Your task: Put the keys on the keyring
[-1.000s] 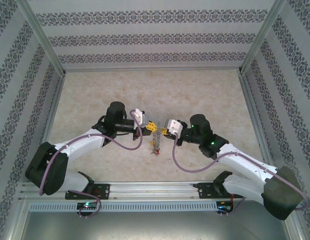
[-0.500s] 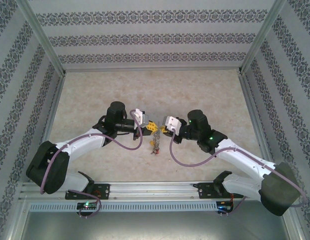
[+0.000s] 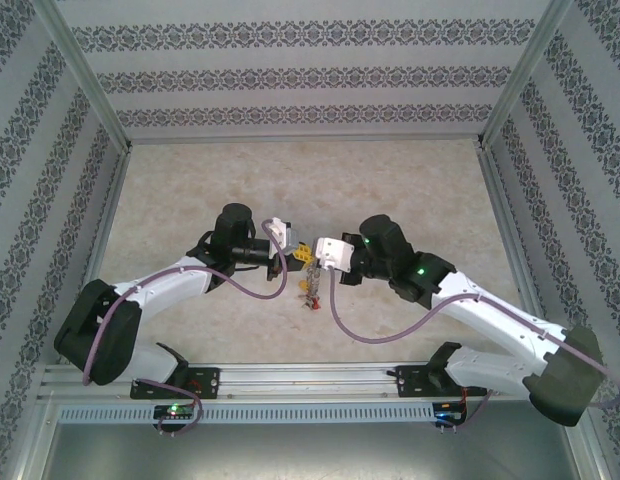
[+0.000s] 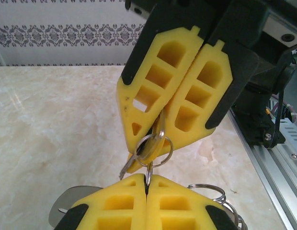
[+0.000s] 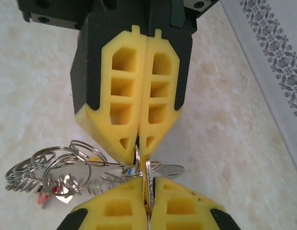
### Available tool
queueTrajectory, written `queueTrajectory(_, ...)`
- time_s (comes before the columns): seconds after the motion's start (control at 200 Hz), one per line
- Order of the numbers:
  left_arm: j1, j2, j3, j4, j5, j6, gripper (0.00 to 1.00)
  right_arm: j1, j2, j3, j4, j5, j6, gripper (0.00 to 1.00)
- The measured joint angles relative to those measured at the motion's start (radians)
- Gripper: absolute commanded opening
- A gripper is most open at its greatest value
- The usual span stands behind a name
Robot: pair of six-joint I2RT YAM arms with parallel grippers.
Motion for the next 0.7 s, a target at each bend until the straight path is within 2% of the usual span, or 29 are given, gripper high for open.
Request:
queueTrajectory(0.05,0.0,0.005,0.002,0.001,0.0,-0.004,0.0,0.022,0.017,0.029,-0.029,0.058,-0.026,0.0)
queueTrajectory(0.18,0.0,0.018,0.01,0.006,0.002,-0.023,0.08,0.068,0.037,0.076,-0.093,0.192,-0.101,0.0)
queueTrajectory(0.26,0.0,0.02,0.01,0.02,0.005,-0.037,0.18,0.091,0.043,0.093,-0.114,0.257,-0.16,0.0)
queueTrajectory(0.305,0.0,0.02,0.01,0.027,0.007,-0.05,0.2,0.103,0.048,0.099,-0.114,0.291,-0.196,0.0)
queueTrajectory(0.36,0.0,0.02,0.009,0.041,0.01,-0.06,0.2,0.119,0.056,0.1,-0.11,0.342,-0.275,0.0)
queueTrajectory(0.445,0.0,0.015,0.001,0.066,0.008,-0.075,0.28,0.144,0.072,0.099,-0.092,0.428,-0.407,0.0)
queueTrajectory(0.545,0.0,-0.015,-0.034,0.089,-0.011,-0.086,0.3,0.154,0.091,0.097,-0.065,0.519,-0.564,0.0)
queueTrajectory(0.699,0.0,-0.068,-0.085,0.104,-0.1,-0.113,0.32,0.159,0.091,0.096,-0.011,0.597,-0.795,0.0)
